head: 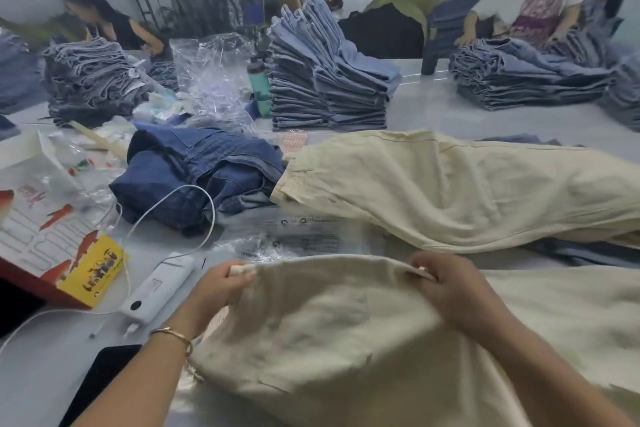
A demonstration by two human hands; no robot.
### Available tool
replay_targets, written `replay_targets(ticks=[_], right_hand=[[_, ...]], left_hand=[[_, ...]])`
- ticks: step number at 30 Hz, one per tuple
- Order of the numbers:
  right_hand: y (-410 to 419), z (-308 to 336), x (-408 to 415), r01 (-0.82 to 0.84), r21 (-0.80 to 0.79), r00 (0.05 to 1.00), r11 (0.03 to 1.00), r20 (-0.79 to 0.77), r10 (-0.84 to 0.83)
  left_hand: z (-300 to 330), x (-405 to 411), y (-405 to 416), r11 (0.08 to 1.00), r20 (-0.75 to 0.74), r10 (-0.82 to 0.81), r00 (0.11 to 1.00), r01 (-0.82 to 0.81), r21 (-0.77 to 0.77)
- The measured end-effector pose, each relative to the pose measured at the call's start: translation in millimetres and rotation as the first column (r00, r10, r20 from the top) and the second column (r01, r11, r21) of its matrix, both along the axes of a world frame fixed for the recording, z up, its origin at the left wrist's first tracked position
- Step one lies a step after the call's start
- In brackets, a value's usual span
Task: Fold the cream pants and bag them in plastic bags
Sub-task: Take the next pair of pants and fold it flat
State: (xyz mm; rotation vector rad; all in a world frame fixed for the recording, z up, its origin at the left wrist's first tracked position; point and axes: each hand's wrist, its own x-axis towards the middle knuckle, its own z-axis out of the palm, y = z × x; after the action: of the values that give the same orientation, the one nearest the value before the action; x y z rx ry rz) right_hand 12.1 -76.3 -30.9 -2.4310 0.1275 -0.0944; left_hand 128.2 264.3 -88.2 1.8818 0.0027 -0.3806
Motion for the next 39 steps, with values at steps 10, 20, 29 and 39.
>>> replay_targets(ticks=[10,20,29,39], right_hand=[[-23,-56,86,-0.279,-0.391,0.867,0.877,-0.496,0.054],[-92,-72,60,0.254,-0.329,0.897,0.910,-0.270,-0.349],[-134,-88,-5,0.321,-0.368,0.853,0.873,-0.288,-0.435],[-265,-79,-130,0.444,-0.323,0.888,0.836,0.037,-0.458]], left_hand=[[-37,2,17,0.667,0.109,0.043,0.993,-0.110,0.737],[-68,10,23,0.643,0.221,0.168,0.961,-0.277,0.714],[-52,20,-39,0.571,0.330,0.093,0.939,-0.322,0.755],[-17,-89,-319,0.648,0.351,-0.709,0.612,0.368,0.667]])
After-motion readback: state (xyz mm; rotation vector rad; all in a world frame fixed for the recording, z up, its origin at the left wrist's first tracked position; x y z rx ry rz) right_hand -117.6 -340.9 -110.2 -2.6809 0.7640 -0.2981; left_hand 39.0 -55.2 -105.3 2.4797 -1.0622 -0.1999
